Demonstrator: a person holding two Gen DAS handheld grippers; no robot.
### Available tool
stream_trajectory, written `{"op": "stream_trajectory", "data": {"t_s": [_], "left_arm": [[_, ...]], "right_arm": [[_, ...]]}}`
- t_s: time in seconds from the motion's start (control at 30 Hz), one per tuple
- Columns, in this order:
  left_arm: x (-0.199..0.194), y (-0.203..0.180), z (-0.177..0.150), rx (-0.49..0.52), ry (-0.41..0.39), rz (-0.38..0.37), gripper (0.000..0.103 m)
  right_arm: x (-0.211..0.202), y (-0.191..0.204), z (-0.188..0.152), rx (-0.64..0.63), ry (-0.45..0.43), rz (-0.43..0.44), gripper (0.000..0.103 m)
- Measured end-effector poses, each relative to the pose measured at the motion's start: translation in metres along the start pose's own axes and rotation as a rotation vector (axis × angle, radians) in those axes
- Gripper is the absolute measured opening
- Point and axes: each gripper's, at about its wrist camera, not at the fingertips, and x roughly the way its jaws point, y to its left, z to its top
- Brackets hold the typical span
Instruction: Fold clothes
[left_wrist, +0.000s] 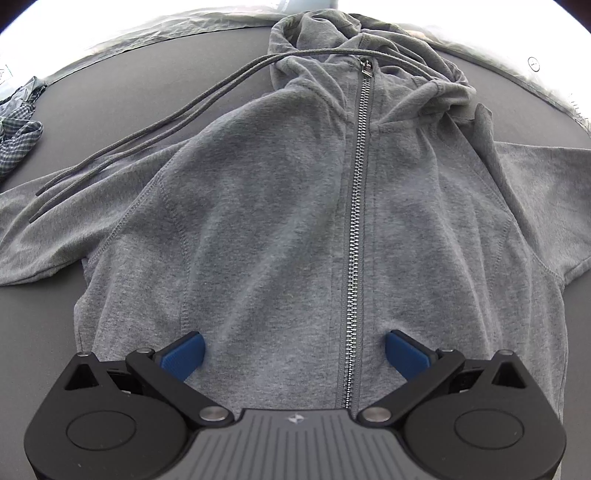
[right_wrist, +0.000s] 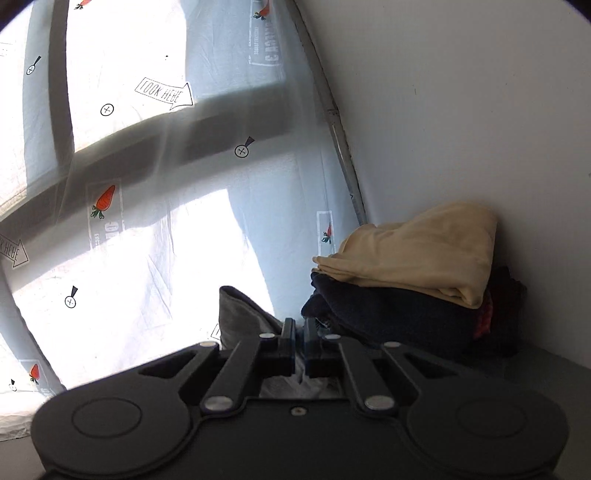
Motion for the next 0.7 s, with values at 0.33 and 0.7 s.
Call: {"op": "stream_trajectory", "data": {"t_s": [0.33, 0.7], "left_arm": [[-0.002, 0.002, 0.0, 0.036, 0.005, -0.012, 0.103], [0.003, 0.007, -0.001, 0.045, -0.001, -0.018, 0.103]], "right_arm": [[-0.024, -0.062, 0.009, 0.092, 0.011, -0.331, 0.003], [0.016, -0.142, -0.096, 0.193, 0.262, -0.575, 0.003]]}}
